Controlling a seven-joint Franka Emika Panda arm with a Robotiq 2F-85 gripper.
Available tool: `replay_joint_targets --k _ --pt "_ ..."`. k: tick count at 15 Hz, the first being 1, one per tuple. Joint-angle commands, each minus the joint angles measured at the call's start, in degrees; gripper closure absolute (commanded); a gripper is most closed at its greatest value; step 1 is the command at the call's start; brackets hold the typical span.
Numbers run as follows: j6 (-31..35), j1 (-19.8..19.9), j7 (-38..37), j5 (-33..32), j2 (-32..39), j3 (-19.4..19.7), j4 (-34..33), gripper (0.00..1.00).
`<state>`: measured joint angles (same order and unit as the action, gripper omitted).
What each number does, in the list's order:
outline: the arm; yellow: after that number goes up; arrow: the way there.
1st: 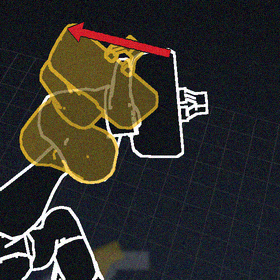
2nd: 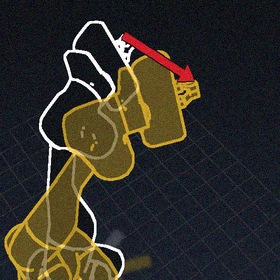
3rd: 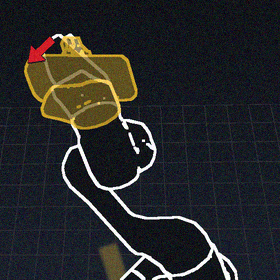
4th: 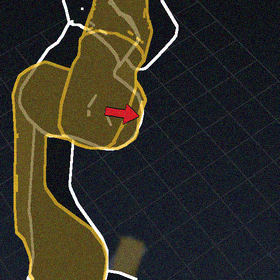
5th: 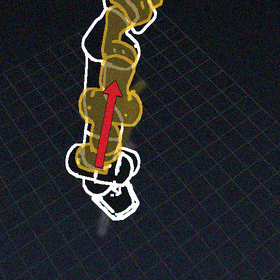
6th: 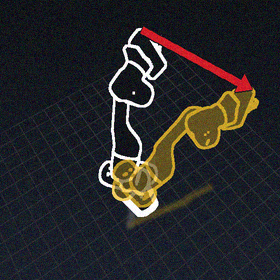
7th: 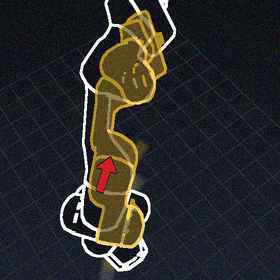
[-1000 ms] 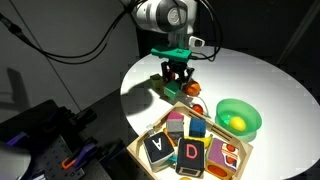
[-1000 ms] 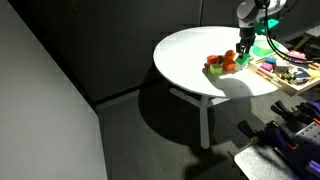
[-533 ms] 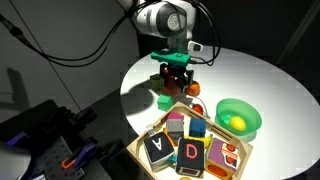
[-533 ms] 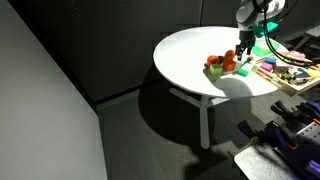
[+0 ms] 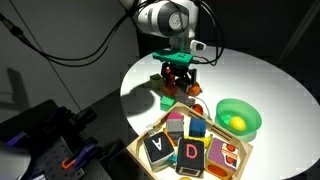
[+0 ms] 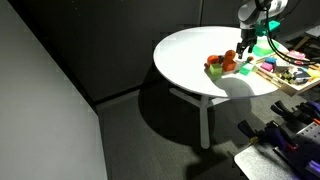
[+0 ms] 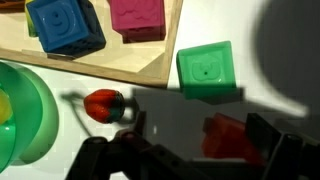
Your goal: Put the yellow ball in the green bowl then put the green block on the table.
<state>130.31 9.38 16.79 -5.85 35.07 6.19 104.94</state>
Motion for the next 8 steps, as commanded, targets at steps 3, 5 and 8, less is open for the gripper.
replay_joint_targets --k 3,5,8 --pt "2.74 3.0 1.76 1.88 -4.92 -1.67 4.05 0.0" --pt "3.71 3.81 2.53 3.09 -6.55 -2.24 5.64 0.0" --pt "5.26 4.9 4.1 5.51 -9.38 -3.17 8.75 0.0"
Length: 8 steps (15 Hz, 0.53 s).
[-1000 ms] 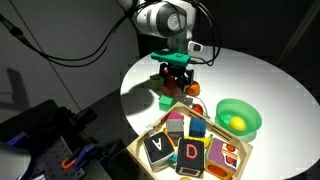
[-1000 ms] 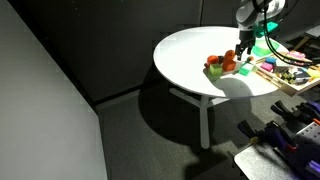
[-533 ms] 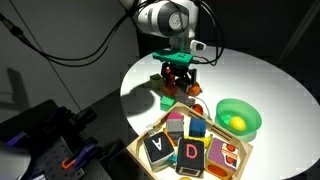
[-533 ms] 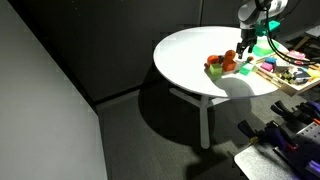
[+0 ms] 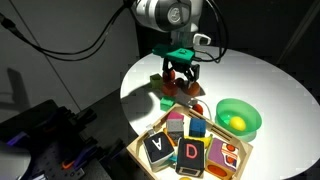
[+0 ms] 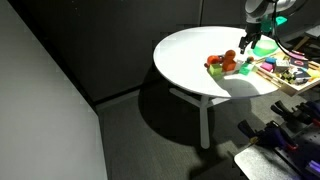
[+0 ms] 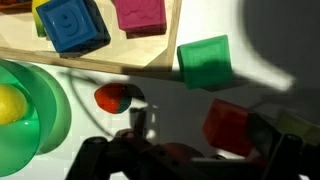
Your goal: Put the yellow ball in the green bowl then put the green block on the table.
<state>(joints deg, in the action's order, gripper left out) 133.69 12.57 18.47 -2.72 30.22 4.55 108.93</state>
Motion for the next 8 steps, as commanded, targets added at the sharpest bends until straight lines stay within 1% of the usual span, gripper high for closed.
replay_joint_targets --k 1,5,8 --pt "1.96 1.9 2.83 3.01 -5.49 -1.65 5.78 0.0" --pt "2.64 2.08 4.17 4.87 -9.7 -1.57 10.15 0.0" --pt "0.17 1.39 3.73 4.12 -12.87 -0.84 12.95 0.0"
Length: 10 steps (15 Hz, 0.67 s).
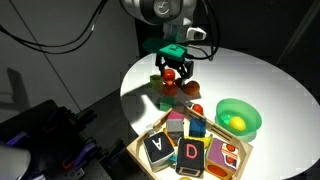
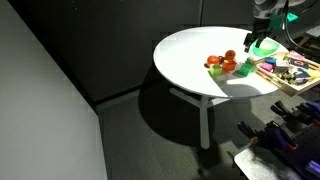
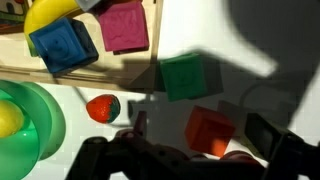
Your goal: Put the yellow ball in the green bowl then put the green block on the table.
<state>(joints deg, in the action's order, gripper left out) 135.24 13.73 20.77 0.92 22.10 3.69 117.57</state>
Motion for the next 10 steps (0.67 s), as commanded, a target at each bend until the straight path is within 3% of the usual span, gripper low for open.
replay_joint_targets --k 1,10 --pt "-2.02 -0.03 1.05 0.1 -5.67 0.29 5.15 0.0" --pt "-8.43 -2.06 -1.17 -2.46 -15.38 1.88 12.29 0.0"
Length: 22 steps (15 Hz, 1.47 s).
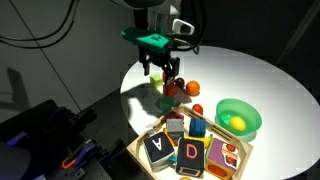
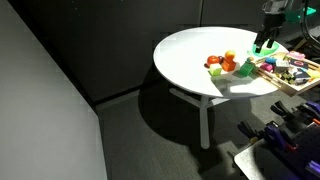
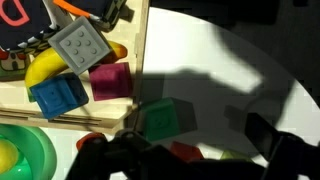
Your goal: Put the yellow ball in the green bowl then put the green block on the table.
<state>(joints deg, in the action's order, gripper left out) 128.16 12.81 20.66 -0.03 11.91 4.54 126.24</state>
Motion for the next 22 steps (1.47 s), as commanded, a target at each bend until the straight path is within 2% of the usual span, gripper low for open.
replay_joint_targets --k 1,18,20,21,22 --pt "-1.57 -1.34 -1.19 -1.73 -6.3 1.17 4.36 0.0" --pt "-2.17 -3.47 -0.72 -0.46 -25.2 3.41 14.03 0.0" --pt "-2.92 -3.63 -1.2 -1.14 -26.66 3.66 14.74 0.0" --pt "-1.81 -3.96 -1.01 -0.8 -23.75 3.76 13.06 0.0" --pt "-1.98 -4.01 -1.02 -0.81 -24.41 3.86 13.49 0.0"
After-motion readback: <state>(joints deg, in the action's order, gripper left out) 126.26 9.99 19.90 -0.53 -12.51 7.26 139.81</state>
